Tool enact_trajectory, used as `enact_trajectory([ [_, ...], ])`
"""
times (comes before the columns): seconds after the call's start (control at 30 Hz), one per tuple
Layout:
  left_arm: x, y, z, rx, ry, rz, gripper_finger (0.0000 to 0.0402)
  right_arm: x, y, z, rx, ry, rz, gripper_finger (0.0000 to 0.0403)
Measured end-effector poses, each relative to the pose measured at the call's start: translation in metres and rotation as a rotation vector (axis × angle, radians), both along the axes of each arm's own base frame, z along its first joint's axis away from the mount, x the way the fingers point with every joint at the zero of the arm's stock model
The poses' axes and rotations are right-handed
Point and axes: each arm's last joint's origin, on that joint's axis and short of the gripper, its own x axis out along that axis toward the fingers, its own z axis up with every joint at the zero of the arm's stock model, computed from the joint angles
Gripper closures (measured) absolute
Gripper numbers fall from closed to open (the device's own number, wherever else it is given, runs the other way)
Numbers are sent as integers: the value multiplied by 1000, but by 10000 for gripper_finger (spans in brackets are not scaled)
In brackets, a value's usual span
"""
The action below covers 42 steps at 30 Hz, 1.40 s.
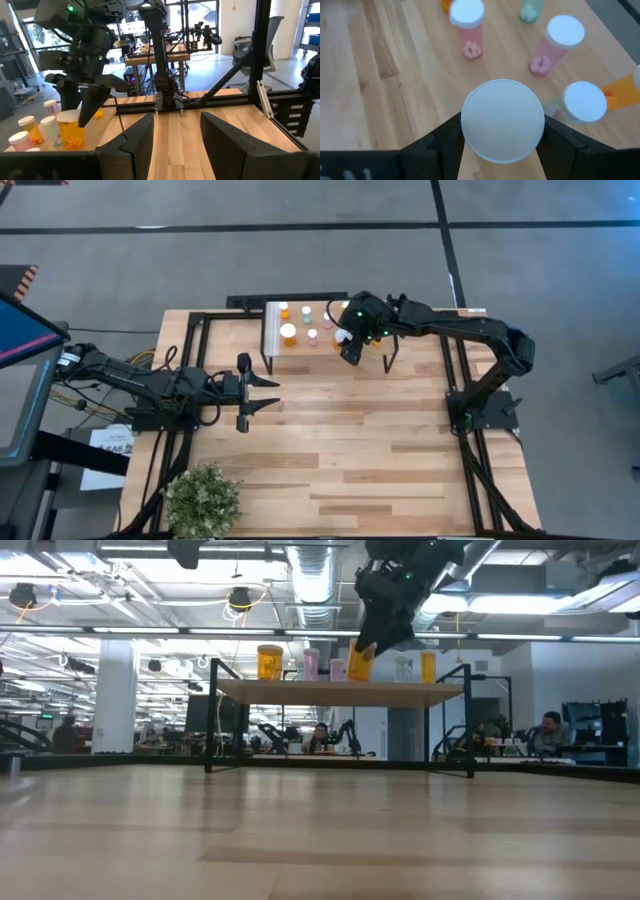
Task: Pick and place medicine bottles onto shelf by color
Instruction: Put the big orange pill bottle on the shelf
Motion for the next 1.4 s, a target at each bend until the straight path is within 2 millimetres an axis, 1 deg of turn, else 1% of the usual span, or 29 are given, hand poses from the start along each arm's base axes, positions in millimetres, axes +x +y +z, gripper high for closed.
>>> enact_trajectory([
  [0.2,0,0,0,0,0,0,248,-1,-6,-2,1,3,-18,172],
  [1.07,0,0,0,-1,-1,0,248,-1,-5,-2,-8,14,-2,172],
  [1.4,0,0,0,-2,-1,0,248,-1,-5,-2,-9,14,-4,148],
])
